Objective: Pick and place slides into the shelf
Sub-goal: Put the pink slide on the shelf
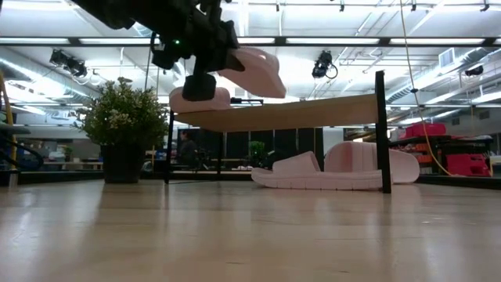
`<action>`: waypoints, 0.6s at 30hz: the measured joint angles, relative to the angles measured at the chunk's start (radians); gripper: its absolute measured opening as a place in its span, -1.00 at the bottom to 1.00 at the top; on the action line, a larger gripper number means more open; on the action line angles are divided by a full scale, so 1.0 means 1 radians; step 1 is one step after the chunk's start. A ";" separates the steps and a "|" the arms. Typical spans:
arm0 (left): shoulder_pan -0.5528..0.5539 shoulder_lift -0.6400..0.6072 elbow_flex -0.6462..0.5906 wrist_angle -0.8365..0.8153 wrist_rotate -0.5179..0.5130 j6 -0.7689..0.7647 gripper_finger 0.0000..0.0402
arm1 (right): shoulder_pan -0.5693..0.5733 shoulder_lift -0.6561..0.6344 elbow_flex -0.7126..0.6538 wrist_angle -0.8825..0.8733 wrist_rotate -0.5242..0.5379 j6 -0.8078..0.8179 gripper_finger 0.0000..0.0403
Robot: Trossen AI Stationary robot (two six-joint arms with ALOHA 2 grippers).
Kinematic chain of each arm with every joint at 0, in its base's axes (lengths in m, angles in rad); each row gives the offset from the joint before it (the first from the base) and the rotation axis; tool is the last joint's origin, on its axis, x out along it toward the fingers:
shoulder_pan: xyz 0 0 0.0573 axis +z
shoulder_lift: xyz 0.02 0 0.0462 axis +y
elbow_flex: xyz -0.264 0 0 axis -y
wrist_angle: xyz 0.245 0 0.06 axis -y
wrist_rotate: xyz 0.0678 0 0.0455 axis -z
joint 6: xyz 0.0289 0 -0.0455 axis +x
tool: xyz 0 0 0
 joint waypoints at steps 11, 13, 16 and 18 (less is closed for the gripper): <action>0.000 0.061 0.001 -0.013 -0.033 -0.068 -0.79 | 0.000 0.000 0.000 0.000 -0.009 0.000 -0.96; 0.000 0.061 0.001 -0.034 -0.040 -0.059 -0.79 | 0.000 0.000 0.000 0.000 -0.019 0.000 -0.97; 0.001 0.061 0.001 -0.048 -0.061 -0.060 -0.79 | 0.000 0.000 0.000 0.000 -0.021 0.000 -0.96; 0.001 0.061 0.001 -0.066 -0.061 -0.064 -0.79 | 0.000 0.000 0.000 0.000 -0.021 0.000 -0.96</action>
